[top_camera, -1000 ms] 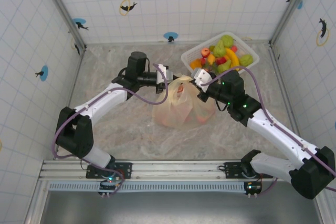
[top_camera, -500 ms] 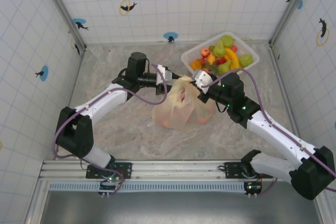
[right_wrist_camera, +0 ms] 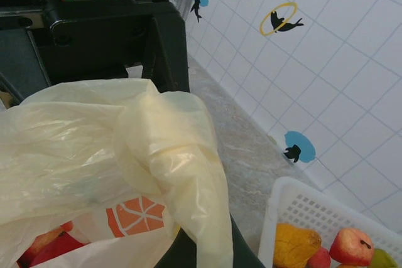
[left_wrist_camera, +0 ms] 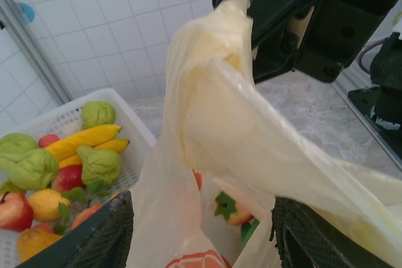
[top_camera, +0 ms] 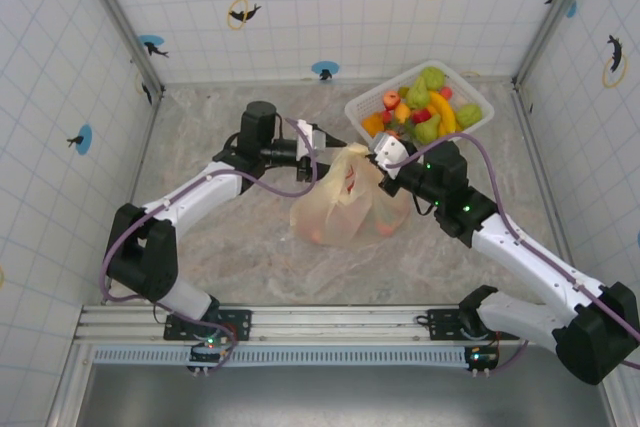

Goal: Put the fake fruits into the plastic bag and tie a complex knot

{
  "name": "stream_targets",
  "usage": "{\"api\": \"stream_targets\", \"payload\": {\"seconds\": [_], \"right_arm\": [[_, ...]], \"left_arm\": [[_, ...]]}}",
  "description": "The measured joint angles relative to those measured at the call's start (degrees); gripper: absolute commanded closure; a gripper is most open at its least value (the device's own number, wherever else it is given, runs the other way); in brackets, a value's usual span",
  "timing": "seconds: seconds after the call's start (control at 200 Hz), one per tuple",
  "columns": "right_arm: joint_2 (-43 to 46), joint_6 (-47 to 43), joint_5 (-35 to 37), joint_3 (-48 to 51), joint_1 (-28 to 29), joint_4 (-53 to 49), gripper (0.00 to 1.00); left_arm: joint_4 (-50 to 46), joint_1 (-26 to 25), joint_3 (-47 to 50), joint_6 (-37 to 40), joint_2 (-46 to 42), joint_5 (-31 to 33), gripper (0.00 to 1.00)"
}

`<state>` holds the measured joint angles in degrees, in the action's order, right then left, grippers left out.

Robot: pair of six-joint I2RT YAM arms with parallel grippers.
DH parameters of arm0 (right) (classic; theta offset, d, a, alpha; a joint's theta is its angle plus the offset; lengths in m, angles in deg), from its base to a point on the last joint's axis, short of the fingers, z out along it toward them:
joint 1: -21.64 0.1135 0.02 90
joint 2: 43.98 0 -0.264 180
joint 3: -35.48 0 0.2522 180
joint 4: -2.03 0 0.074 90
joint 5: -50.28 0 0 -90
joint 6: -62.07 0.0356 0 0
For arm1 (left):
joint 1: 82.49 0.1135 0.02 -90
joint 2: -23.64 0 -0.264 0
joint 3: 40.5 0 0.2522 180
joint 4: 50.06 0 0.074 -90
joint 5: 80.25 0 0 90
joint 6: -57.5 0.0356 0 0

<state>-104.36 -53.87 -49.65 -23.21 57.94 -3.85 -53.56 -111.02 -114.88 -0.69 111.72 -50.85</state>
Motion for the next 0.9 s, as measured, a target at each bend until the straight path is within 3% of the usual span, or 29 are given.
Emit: {"api": "stream_targets", "payload": {"seconds": [0.27, 0.35, 0.445, 0.545, 0.676, 0.896], "right_arm": [[1.6, 0.3, 0.4, 1.8, 0.1, 1.4, 1.00], [1.6, 0.6, 0.4, 2.2, 0.1, 1.6, 1.00], [1.6, 1.4, 0.2, 2.4, 0.5, 2.6, 1.00], [1.5, 1.9, -0.1, 2.4, 1.2, 3.3, 1.00], [1.4, 2.3, -0.3, 2.4, 1.7, 3.8, 1.00], [1.4, 2.3, -0.3, 2.4, 2.4, 3.8, 1.00]], "left_arm": [[3.1, 4.9, 5.7, -11.2, -9.1, 9.6, 0.38], [3.0, 4.9, 5.7, -15.0, -13.4, 12.6, 0.31], [3.1, 3.8, 5.7, -18.9, -18.7, 15.2, 0.23], [1.3, -1.1, 5.3, -19.7, -22.2, 18.3, 0.21], [-2.8, -6.5, 3.2, -19.5, -20.0, 22.1, 0.21], [-8.4, -7.7, 1.1, -18.8, -12.7, 28.5, 0.28]]}}
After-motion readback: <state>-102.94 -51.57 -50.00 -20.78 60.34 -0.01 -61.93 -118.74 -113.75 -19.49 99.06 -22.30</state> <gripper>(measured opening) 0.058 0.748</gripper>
